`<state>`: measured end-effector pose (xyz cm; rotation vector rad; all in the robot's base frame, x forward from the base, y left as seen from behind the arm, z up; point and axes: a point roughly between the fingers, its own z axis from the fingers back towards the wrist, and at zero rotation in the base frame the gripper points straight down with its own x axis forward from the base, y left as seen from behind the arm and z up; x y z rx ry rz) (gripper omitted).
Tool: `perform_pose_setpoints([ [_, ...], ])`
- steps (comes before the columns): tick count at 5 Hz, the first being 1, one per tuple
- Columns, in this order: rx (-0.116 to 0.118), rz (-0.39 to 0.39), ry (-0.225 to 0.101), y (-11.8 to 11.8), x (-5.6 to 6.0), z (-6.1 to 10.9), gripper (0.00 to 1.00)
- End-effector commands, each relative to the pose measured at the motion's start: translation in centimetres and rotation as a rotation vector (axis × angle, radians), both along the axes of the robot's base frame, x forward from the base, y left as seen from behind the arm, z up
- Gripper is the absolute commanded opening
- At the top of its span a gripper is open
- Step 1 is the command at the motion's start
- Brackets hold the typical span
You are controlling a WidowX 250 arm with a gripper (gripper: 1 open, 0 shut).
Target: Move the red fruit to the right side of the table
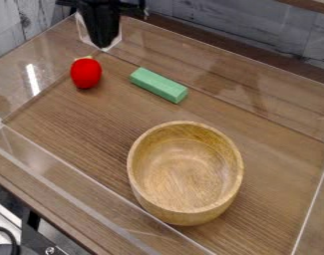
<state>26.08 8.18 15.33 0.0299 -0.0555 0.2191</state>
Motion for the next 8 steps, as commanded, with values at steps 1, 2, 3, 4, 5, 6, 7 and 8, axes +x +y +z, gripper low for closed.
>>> perform_pose_setpoints([
  [1,0.009,-0.027,-0.048,-2.0,-0.1,1.9,0.0],
  [2,0.002,-0.157,-0.039,-4.5,-1.6,2.9,0.0],
  [3,-0.008,-0.274,-0.031,-6.8,-3.0,3.9,0.0],
  [4,-0.013,-0.359,-0.021,-8.1,-4.7,4.8,0.0],
  [5,-0.02,-0.383,-0.009,-8.5,-5.6,4.6,0.0],
  [6,-0.03,-0.417,0.001,-10.3,-6.3,4.2,0.0],
  [7,-0.043,-0.442,0.016,-13.5,-6.7,3.3,0.0],
  [8,-0.062,-0.44,0.039,-16.5,-6.8,1.9,0.0],
])
